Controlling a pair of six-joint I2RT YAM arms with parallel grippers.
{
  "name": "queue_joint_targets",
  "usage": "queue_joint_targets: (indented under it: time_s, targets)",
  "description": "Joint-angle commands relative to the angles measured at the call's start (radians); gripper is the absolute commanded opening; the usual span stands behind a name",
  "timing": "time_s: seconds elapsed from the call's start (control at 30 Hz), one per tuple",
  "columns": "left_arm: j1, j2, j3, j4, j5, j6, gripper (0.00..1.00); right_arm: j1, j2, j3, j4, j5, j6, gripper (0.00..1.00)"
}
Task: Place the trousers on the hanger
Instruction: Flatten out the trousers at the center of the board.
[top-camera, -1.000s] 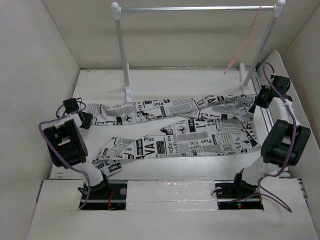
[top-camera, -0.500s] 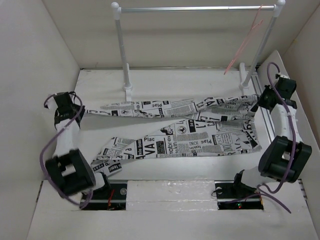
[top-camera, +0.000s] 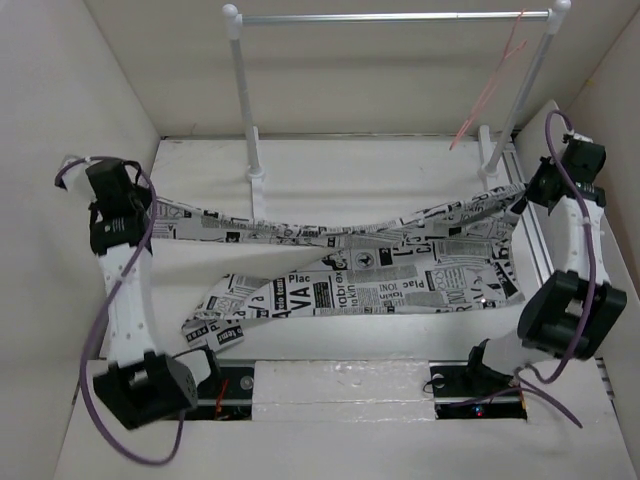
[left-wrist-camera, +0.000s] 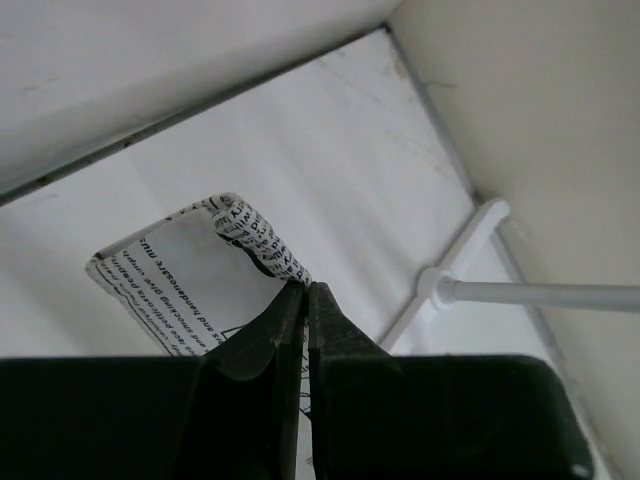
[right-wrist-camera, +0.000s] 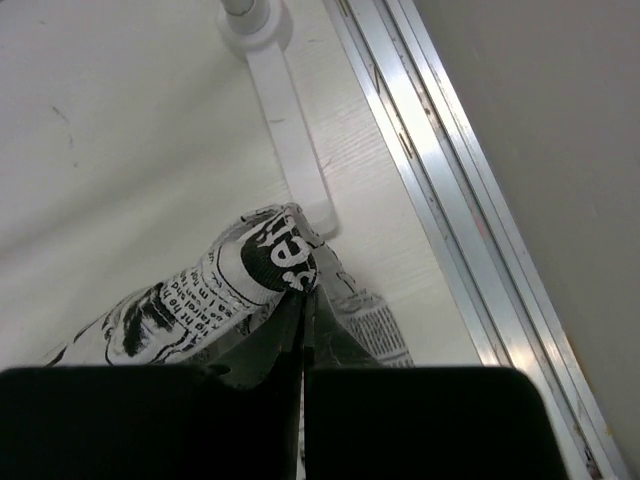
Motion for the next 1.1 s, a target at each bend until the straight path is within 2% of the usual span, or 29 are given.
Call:
queue_joint_targets:
  time_s: [0.0,0.03,0.07,0.1,0.13,0.17,0.2,0.23,0.27,0.33,0.4,0.47,0.5,0.53,0.57,0.6,0.63,0.67,0.7,0.77,0.8,0.83,0.87,0.9,1.03,1.07]
  targets:
    - [0.009,0.254,0.059,0.075,0.037,0.056,0.0,-0.022,0.182,0.135,0.056,-0.005,-0.013,0.0]
    - [0.009,0.407,0.099,0.07,0.039,0.054,0.0,-0.012,0.232,0.231,0.01,0.01,-0.019,0.0]
    - [0.009,0.481,0.142,0.049,0.042,0.048,0.0,-0.012,0.279,0.282,-0.007,0.01,-0.025,0.0]
    - [0.009,0.555,0.247,0.024,0.037,0.034,0.0,-0.012,0.375,0.325,-0.016,0.021,-0.027,0.0]
    - [0.009,0.692,0.305,0.0,0.045,0.02,0.0,0.0,0.422,0.363,-0.048,0.013,-0.03,0.03]
    - [0.009,0.742,0.357,-0.028,0.072,0.023,0.05,0.0,0.468,0.481,-0.094,0.001,-0.045,0.12]
    - [0.009,0.791,0.453,-0.039,0.14,0.028,0.16,0.009,0.543,0.533,-0.131,-0.004,-0.056,0.27]
    - [0.009,0.854,0.498,-0.059,0.163,0.028,0.28,0.023,0.566,0.584,-0.197,-0.007,-0.067,0.6]
    - [0.0,0.858,0.523,-0.047,0.183,0.036,0.51,0.023,0.568,0.618,-0.202,-0.01,-0.065,0.71]
    - [-0.013,0.8,0.497,0.002,0.206,0.048,0.69,0.047,0.504,0.577,-0.159,-0.034,-0.096,0.81]
    - [-0.026,0.725,0.399,0.065,0.258,0.054,0.71,0.077,0.426,0.454,-0.115,-0.05,-0.084,0.81]
    - [-0.048,0.593,0.26,0.1,0.268,0.078,0.71,0.148,0.279,0.341,-0.04,-0.067,-0.081,0.74]
    - [-0.063,0.547,0.212,0.099,0.233,0.092,0.7,0.182,0.228,0.221,-0.02,-0.056,-0.081,0.62]
    - [-0.104,0.438,0.149,0.107,0.223,0.108,0.69,0.222,0.176,0.154,0.06,-0.08,-0.081,0.28]
    - [-0.118,0.386,0.012,0.149,0.185,0.105,0.69,0.271,0.089,0.09,0.118,-0.111,-0.081,0.16]
    - [-0.128,0.327,-0.047,0.171,0.183,0.097,0.68,0.394,0.062,0.033,0.155,-0.143,-0.081,0.02]
    - [-0.128,0.236,-0.098,0.183,0.201,0.07,0.66,0.476,0.045,-0.045,0.206,-0.191,-0.09,0.0]
    - [-0.128,0.198,-0.155,0.192,0.206,0.065,0.65,0.568,0.043,-0.061,0.217,-0.217,-0.151,0.0]
    - [-0.128,0.171,-0.169,0.182,0.261,0.065,0.64,0.756,0.06,-0.061,0.199,-0.24,-0.185,0.0]
    - [-0.141,0.114,-0.178,0.115,0.269,0.08,0.61,0.944,0.106,-0.026,0.159,-0.254,-0.272,0.04]
    - [-0.142,0.097,-0.183,0.086,0.257,0.085,0.61,1.095,0.161,-0.006,0.157,-0.248,-0.295,0.12]
    - [-0.131,0.032,-0.221,0.043,0.223,0.083,0.61,1.197,0.216,0.049,0.212,-0.24,-0.318,0.51]
    - [-0.131,0.031,-0.221,0.042,0.223,0.083,0.61,1.198,0.217,0.049,0.212,-0.24,-0.318,0.51]
    - [-0.116,-0.028,-0.23,0.032,0.181,0.079,0.61,1.239,0.291,0.08,0.237,-0.318,-0.325,0.64]
    - [-0.08,-0.136,-0.191,-0.002,0.189,0.083,0.62,1.284,0.531,0.26,0.258,-0.501,-0.28,0.68]
    - [-0.08,-0.135,-0.136,-0.02,0.198,0.079,0.62,1.296,0.589,0.375,0.231,-0.515,-0.283,0.68]
